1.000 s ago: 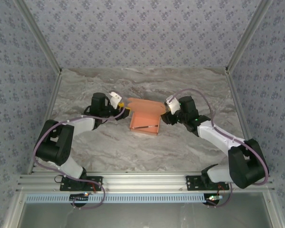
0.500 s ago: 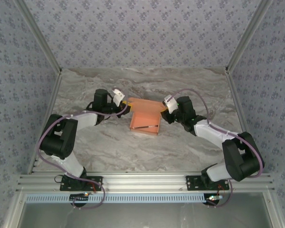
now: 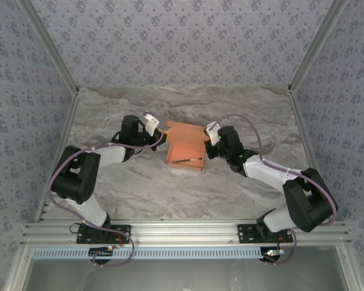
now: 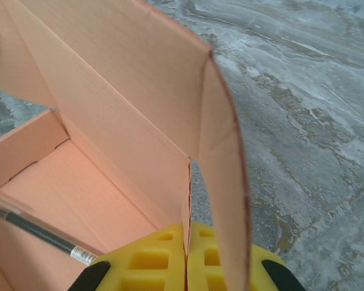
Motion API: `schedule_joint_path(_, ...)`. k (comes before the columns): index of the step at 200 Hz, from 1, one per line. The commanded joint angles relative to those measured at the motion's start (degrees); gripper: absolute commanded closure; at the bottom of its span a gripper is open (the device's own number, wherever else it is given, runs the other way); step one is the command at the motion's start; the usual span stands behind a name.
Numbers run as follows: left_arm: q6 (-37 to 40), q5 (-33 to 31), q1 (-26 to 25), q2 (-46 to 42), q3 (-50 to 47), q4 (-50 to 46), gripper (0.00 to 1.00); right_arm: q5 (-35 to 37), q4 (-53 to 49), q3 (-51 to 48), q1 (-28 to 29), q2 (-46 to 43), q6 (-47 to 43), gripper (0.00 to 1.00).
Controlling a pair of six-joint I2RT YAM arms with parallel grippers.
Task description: Fold the paper box
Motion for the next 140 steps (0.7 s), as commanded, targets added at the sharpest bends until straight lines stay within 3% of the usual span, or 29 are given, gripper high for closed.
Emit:
schedule_joint_path(1, -4.5, -7.1, -3.3, -3.1, -1.6, 2.6, 0.98, 13.8, -0.8, 2.2, 3.2, 1.3, 5.9, 0.93)
schedule_joint_path(14, -7.0, -13.0, -5.2, -3.7, -2.1, 2.7, 0.98, 21.2, -2.9, 3.9, 5.6, 2.9, 9.1, 0.92)
schedule_joint_path(51, -16.6, -25.0, -8.6, -4.5, -2.8, 2.6, 0.98, 33.7, -7.4, 8.7, 10.0, 7.8, 16.0, 0.93)
schedule_joint_path(107, -28.6, -44.0, -14.1, -5.2, -3.4, 1.7, 0.97, 39.6, -10.6, 13.8, 13.3, 12.1, 22.4, 0.93)
schedule_joint_path(140, -32.7, -50.7, -16.9, -5.8, -3.7, 2.0, 0.98, 41.2, -11.0, 14.8, 14.0, 12.7, 24.5, 0.93)
